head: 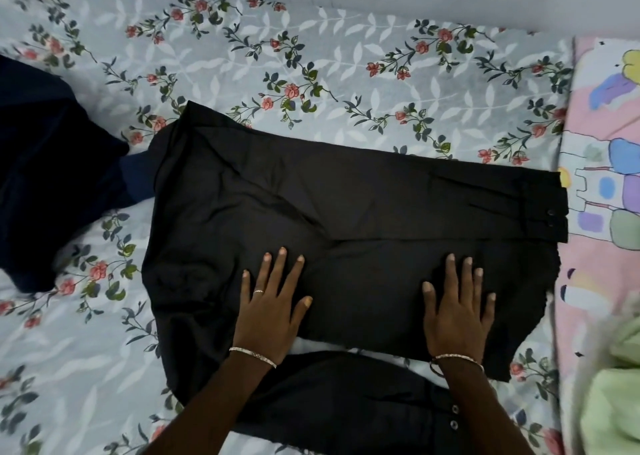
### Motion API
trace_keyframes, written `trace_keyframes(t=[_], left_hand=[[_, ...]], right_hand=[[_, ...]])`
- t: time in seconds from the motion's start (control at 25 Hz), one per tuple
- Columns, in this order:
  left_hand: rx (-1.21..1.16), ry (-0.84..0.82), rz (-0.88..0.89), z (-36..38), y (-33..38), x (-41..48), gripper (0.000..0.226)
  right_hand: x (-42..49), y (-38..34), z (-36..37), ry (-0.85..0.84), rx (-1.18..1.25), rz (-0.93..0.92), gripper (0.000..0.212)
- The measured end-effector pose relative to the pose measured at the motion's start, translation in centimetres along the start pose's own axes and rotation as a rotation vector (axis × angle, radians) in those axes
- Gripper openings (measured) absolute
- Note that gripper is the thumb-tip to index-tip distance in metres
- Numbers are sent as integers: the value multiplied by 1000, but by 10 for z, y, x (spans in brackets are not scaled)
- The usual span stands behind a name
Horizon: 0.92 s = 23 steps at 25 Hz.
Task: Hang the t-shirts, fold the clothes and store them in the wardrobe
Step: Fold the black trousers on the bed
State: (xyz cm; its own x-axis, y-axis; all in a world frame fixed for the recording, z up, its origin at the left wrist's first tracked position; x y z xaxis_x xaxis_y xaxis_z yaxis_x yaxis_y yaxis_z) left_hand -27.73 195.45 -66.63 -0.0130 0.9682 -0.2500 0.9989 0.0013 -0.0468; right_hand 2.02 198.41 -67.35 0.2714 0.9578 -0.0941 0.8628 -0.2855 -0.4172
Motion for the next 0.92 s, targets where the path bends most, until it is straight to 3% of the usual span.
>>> trace_keyframes(t=[0.16,0.24,0.32,0.36,0.48,0.56,0.68,0.8,0.92], left_hand=[[-24,73,114,-7,6,-26,66],[17,119,254,-6,16,-42,63],[58,183,335,2,24,-48,56],[59,219,359,5,27,-49,53],[28,321,420,7,37,-42,45],[-5,326,460,0,44,-36,39],[-49,291,527,-6,54,-38,31],[-193,272,451,-18,44,-43,26],[-206,372,107,-42,-4,-42,24]], right_hand=[[-27,10,-37,216,226,209,45],[-48,27,-54,302,318,476,62],[-63,41,-62,292,447,679,80],[-66,47,-64,243,497,736,78],[-63,62,-59,53,578,781,47],[-66,74,-58,122,678,825,47],[-72,81,-69,191,841,885,24],[-74,81,-74,124,1066,942,19],[-75,66,-78,32,1272,1003,14]])
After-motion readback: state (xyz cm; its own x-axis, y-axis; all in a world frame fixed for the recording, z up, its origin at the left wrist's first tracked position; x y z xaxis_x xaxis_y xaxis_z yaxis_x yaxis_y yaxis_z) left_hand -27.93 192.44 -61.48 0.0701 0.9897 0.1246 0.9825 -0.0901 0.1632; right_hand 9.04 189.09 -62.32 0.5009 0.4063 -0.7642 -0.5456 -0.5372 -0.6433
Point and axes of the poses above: each hand's wrist, its own x-axis towards the middle knuckle, its own z-axis out of the palm, y = z × x, the point moved 2 cm from there along x, towards the middle knuckle, and after that the axes turned 11 degrees about x, right-handed, at the moved point
